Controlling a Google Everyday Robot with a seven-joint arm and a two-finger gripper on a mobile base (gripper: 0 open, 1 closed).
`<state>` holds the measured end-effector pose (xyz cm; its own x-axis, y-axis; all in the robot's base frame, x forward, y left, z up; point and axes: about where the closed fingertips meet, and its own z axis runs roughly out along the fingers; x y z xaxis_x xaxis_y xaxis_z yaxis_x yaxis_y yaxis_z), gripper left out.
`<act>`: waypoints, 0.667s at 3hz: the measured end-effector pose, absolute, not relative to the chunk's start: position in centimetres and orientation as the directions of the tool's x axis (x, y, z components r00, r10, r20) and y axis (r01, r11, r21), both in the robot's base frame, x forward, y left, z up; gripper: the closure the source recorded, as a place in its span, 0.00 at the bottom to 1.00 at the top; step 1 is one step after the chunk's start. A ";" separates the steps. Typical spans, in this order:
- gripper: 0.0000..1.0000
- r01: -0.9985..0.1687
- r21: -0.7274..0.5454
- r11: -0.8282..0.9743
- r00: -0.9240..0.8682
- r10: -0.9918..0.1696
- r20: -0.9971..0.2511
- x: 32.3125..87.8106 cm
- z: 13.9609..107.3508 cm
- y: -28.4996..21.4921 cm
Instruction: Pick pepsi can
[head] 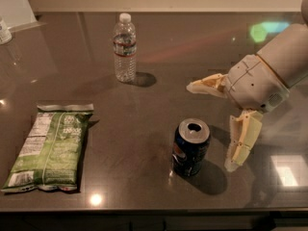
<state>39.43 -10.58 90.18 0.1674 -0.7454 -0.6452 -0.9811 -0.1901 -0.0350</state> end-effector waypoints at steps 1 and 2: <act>0.00 -0.971 -0.027 -0.237 0.194 -0.719 -0.668 38.8 89.6 -10.0; 0.00 -0.960 -0.027 -0.280 0.220 -0.691 -0.689 38.4 89.0 -9.8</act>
Offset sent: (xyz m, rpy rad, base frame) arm -0.0188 0.0057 -0.0221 0.0908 0.0491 0.1589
